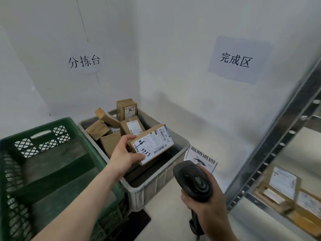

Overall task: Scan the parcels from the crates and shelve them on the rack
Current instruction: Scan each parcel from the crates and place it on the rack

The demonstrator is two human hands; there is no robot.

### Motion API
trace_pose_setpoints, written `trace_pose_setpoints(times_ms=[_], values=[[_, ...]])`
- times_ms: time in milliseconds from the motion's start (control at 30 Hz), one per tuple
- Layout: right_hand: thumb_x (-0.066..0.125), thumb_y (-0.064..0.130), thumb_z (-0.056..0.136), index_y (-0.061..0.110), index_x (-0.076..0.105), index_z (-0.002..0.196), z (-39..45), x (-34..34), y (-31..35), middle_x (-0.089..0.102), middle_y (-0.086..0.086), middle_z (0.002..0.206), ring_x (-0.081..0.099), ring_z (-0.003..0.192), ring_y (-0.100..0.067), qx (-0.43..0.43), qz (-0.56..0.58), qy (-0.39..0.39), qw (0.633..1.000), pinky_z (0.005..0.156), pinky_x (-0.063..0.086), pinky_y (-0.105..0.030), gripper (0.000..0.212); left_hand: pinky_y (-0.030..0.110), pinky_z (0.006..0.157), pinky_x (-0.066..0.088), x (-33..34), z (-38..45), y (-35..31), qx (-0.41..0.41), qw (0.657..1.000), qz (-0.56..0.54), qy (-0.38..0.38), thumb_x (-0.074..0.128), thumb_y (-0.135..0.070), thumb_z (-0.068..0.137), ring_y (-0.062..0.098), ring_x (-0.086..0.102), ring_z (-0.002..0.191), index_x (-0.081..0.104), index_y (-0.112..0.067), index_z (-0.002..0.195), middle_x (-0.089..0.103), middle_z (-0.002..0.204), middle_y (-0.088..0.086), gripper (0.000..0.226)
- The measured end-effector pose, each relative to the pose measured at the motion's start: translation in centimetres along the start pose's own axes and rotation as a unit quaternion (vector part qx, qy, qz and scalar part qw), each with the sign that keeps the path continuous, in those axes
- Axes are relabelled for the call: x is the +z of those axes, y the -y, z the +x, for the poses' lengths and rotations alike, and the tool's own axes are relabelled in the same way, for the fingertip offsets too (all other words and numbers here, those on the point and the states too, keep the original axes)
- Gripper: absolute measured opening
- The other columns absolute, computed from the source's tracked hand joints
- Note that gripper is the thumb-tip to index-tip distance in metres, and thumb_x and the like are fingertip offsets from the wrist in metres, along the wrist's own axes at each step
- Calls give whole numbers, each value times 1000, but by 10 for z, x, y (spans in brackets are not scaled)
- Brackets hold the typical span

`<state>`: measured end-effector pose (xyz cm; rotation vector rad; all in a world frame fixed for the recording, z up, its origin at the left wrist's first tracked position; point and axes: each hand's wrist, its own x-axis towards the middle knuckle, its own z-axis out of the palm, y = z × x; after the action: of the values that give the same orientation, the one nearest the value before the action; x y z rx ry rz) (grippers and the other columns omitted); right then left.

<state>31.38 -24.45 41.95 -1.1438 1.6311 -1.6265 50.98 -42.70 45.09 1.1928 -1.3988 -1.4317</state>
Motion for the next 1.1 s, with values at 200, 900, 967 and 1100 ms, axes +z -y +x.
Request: trace_pose_setpoints(times_ms=[200,900,967,1100], values=[[84,6,54,44,64,120,-50,-10,4,75,2,110,73,99,-23,6,-22,-59,998,90,57,-61,79,36,62,59,29,-43,18,-55,997,-48,37,71,9,85,25,76,73,51,-9,115,71,102,19,40],[79,8,51,33,64,122,-158,-145,18,72,17,116,68,111,-5,-2,-77,-232,970,90,52,-22,77,56,81,55,233,-161,39,-157,949,-76,261,67,0,88,19,62,53,47,-7,93,61,61,5,22],[80,9,52,47,65,119,-171,-163,18,71,19,117,67,112,-2,-5,-86,-242,966,91,52,-20,78,49,76,56,253,-174,38,-156,948,-69,269,68,-1,88,22,63,55,47,-6,93,59,62,5,22],[80,8,53,57,64,112,-196,-206,22,72,18,116,66,111,-3,-4,-75,-247,966,86,50,-11,78,41,67,55,293,-210,34,-152,944,-46,288,68,-3,89,24,64,60,49,-6,95,59,74,11,20]])
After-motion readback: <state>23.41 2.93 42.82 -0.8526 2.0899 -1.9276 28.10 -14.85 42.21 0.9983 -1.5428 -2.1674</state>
